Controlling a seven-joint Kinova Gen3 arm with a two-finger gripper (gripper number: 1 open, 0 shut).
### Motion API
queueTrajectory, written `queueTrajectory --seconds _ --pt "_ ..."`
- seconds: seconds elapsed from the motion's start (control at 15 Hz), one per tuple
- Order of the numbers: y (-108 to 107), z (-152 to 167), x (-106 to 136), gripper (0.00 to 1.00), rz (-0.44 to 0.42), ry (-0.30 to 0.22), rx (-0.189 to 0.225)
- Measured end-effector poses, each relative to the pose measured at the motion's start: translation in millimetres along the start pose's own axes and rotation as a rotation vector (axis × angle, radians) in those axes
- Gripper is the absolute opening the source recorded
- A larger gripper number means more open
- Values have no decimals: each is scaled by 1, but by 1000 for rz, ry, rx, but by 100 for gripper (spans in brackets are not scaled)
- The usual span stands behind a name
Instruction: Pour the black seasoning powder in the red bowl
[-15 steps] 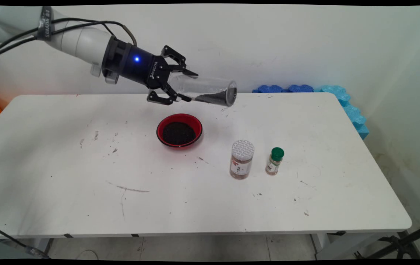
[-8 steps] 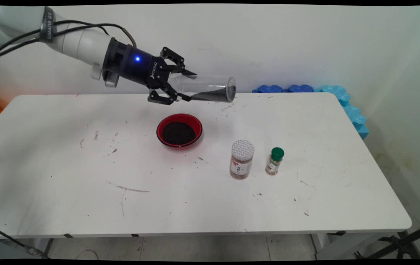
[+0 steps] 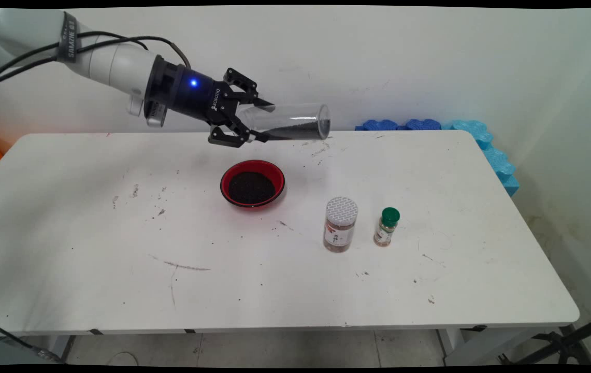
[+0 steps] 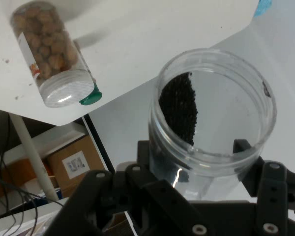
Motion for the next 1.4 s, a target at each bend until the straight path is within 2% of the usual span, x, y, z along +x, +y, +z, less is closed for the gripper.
queueTrajectory --seconds 1.4 --pt "-1 4 6 0 -141 -10 -40"
